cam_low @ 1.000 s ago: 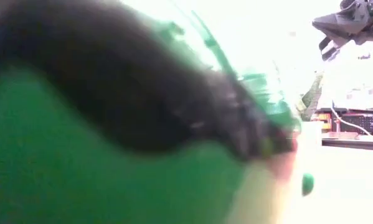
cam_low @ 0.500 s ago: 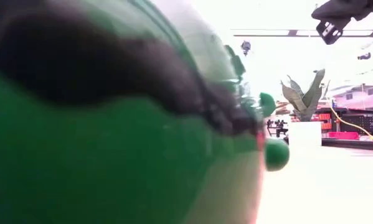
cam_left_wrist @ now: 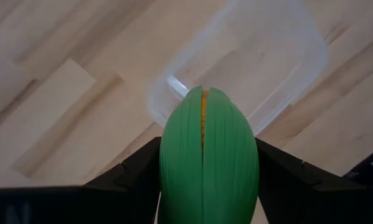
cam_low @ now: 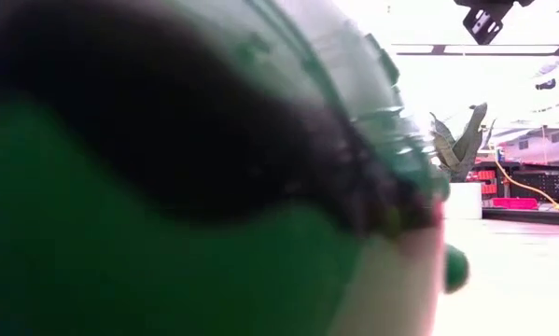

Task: Pick and placing Produce into tupperware
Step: Put the green corn into the transparent bin

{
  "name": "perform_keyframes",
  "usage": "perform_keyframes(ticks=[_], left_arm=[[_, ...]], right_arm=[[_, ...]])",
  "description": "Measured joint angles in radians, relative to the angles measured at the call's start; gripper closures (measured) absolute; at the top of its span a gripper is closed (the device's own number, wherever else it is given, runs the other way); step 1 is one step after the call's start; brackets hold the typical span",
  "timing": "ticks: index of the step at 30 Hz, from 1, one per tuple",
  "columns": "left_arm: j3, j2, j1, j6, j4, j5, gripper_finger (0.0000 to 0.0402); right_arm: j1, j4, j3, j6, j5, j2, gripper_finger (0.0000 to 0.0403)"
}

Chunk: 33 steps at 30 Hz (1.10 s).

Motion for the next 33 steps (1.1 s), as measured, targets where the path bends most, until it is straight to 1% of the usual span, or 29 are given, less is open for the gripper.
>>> perform_keyframes(ticks=[4, 9, 14, 16, 20, 24, 30, 33], left_arm=[[-0.004, 0.048, -0.028, -0.011, 0.005, 0.007, 0.0185], [-0.005, 0.097, -0.05, -0.011, 0.01, 0.017, 0.0178], [-0.006, 0.145, -0.053, -0.007, 0.014, 0.017, 0.0185], [-0.006, 0.164, -0.05, 0.018, 0.02, 0.016, 0.0184], [-0.006, 0.176, -0.05, 0.109, 0.031, 0.016, 0.0179], [-0.007, 0.179, -0.066, 0.213, 0.03, 0.0, 0.0186], [-0.006, 0.181, -0.112, 0.419, 0.034, -0.075, 0.0179], [-0.007, 0.191, -0.129, 0.491, 0.049, -0.104, 0.0177]], right_arm=[[0.0, 0.0, 0.007, 0.0, -0.017, 0.0, 0.038], [0.0, -0.001, 0.007, -0.002, -0.047, 0.001, 0.038], [0.0, 0.0, 0.007, -0.009, -0.049, 0.001, 0.038], [0.0, 0.0, 0.007, -0.01, -0.049, 0.0, 0.038], [0.0, 0.0, 0.007, -0.011, -0.049, 0.0, 0.038], [0.0, 0.0, 0.007, -0.01, -0.049, 0.0, 0.038], [0.0, 0.0, 0.007, -0.01, -0.049, 0.0, 0.038], [0.0, 0.0, 0.007, -0.01, -0.049, 0.0, 0.038]])
